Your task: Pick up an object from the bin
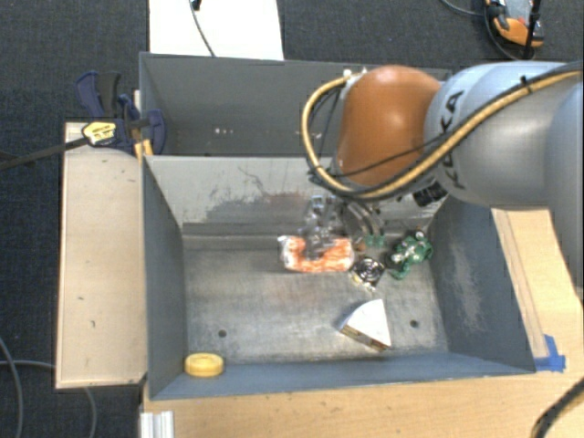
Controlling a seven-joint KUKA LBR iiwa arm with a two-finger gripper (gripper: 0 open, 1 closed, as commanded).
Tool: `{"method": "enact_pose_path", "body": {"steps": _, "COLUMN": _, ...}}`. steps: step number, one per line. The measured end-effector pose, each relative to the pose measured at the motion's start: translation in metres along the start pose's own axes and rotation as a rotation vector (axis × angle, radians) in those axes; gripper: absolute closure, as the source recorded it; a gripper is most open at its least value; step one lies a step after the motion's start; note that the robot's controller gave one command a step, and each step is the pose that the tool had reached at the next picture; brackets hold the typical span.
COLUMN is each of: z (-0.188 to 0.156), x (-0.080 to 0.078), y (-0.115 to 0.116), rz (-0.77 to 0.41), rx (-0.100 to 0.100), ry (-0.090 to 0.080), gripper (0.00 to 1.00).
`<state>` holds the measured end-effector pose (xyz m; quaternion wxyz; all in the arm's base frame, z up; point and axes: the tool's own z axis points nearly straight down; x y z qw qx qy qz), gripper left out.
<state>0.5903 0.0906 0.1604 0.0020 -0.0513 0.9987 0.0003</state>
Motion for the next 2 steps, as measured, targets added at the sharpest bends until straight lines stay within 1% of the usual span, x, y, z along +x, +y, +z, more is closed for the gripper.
{"method": "enact_pose_path", "body": {"steps": 1, "z": -0.013, "x": 0.012, "y": -0.003, "rz": -0.012, "rx": -0.002, "ry": 0.002, "gripper": 1.00}}
{"method": "enact_pose_path", "body": {"steps": 2, "z": -0.071, "x": -0.001, "y": 0.008, "rz": -0.012, "rx": -0.001, "ry": 0.001, "gripper": 1.00}}
